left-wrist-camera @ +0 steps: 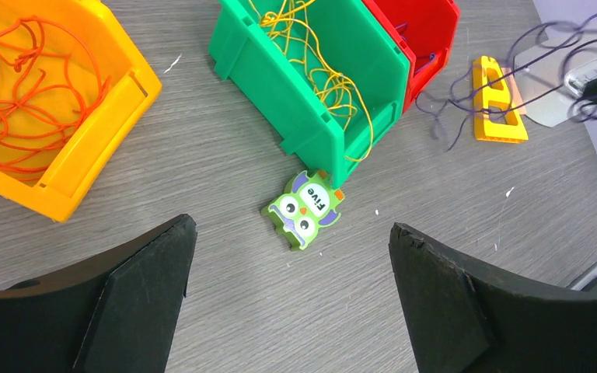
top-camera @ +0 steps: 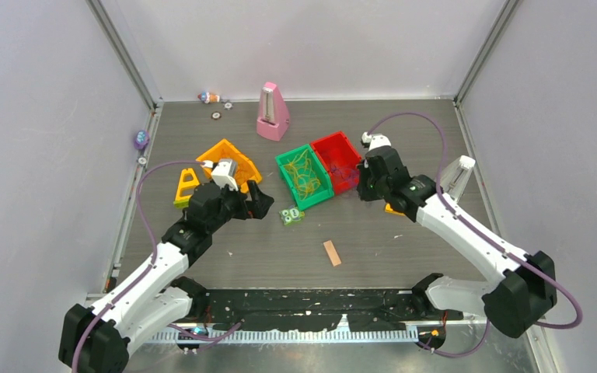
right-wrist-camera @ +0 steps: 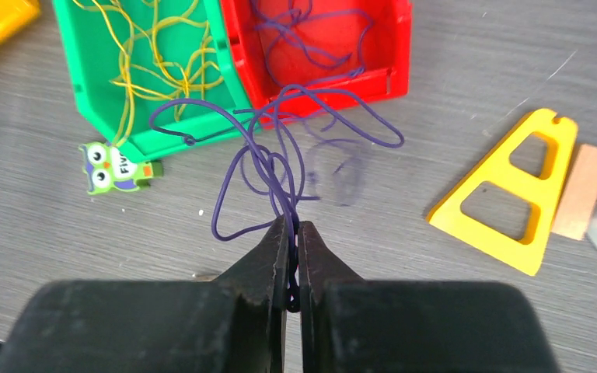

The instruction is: Untangle the cables

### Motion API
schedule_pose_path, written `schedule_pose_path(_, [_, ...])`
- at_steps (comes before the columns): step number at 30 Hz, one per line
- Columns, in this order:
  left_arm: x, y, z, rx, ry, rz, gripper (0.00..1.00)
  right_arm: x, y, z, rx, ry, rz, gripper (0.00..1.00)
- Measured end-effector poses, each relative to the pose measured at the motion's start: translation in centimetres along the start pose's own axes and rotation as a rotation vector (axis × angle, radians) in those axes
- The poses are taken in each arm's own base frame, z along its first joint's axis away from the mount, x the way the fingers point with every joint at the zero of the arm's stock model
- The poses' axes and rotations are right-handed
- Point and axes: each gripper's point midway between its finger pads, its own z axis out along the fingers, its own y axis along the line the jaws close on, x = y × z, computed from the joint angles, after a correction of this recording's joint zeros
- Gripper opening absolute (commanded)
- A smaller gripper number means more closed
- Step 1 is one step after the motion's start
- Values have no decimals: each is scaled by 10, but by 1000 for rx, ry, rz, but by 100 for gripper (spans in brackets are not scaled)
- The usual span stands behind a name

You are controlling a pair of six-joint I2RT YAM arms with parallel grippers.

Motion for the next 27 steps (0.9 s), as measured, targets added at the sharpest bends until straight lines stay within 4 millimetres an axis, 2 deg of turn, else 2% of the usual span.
schedule_pose_path(8, [1, 0, -1, -1, 3, -1, 94, -60, 4, -48, -24, -153, -4, 5])
schedule_pose_path(17, [0, 0, -3, 0, 1, 0, 94, -129, 17, -92, -71, -319, -9, 5])
schedule_pose_path(21, [1, 0, -4, -3, 6, -1, 93, -148, 22, -100, -80, -359, -14, 5])
schedule_pose_path(27, [3, 1, -5, -6, 11, -1, 93, -162, 27, -100, -92, -379, -15, 5])
